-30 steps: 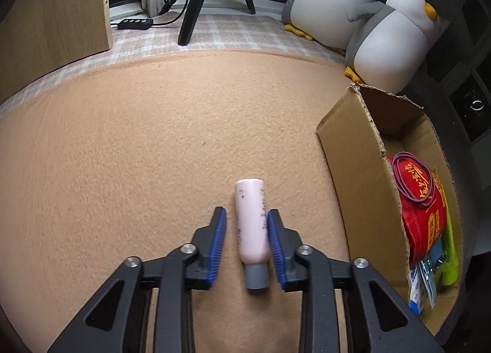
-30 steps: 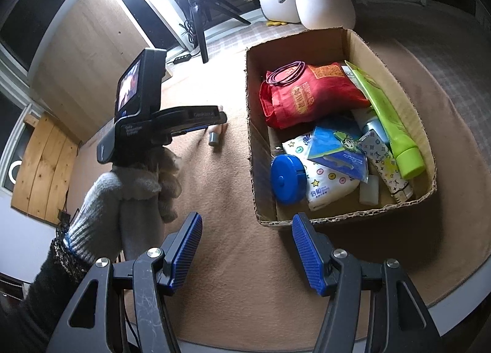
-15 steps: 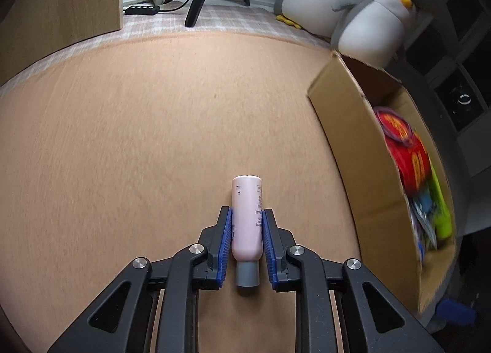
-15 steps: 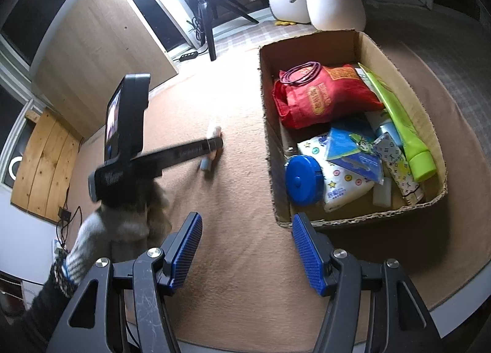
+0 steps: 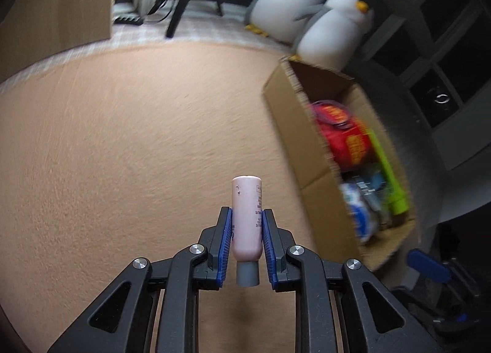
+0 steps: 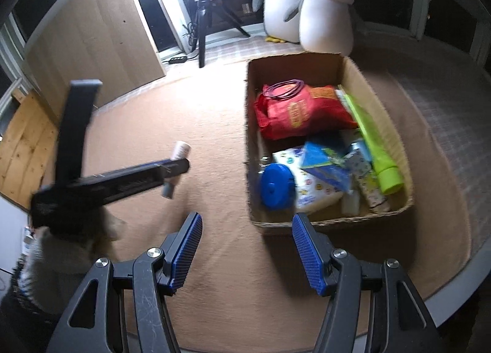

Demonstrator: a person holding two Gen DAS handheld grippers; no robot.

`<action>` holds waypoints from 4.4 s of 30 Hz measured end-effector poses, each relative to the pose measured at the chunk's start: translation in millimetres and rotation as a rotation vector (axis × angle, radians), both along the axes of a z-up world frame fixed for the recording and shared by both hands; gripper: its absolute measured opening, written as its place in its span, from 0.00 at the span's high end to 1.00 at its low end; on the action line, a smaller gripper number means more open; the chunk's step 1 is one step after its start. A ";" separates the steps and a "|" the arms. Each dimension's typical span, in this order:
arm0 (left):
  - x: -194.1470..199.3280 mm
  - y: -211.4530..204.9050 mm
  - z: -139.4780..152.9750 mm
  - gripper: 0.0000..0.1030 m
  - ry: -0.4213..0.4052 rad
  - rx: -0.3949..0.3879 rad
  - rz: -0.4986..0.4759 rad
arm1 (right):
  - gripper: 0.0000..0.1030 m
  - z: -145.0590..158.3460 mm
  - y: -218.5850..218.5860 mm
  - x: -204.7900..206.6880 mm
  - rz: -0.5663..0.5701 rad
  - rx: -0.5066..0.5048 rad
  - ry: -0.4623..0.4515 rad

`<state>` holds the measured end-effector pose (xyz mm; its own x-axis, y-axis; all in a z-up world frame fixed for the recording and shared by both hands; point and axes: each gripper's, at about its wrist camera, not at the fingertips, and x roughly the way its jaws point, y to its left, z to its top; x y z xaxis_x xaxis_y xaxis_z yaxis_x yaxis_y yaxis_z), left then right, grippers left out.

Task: Organize objects

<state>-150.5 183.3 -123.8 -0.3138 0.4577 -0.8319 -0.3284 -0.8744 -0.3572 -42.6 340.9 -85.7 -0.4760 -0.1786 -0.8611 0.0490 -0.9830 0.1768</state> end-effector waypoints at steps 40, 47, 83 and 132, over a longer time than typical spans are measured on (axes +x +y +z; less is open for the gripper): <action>12.3 157.0 50.4 0.77 0.104 -0.008 -0.218 | 0.44 -5.2 70.1 31.2 -0.135 0.021 -0.009; 20.0 134.1 64.6 0.77 0.149 -0.021 -0.188 | 0.44 -2.8 62.1 30.9 -0.118 0.017 -0.004; 85.8 -156.2 94.1 0.20 0.251 -0.208 0.224 | 0.30 26.5 -119.3 10.5 0.170 0.030 0.090; 108.2 -210.9 71.1 0.08 0.160 -0.263 0.328 | 0.22 24.3 -143.2 16.9 0.167 0.075 0.118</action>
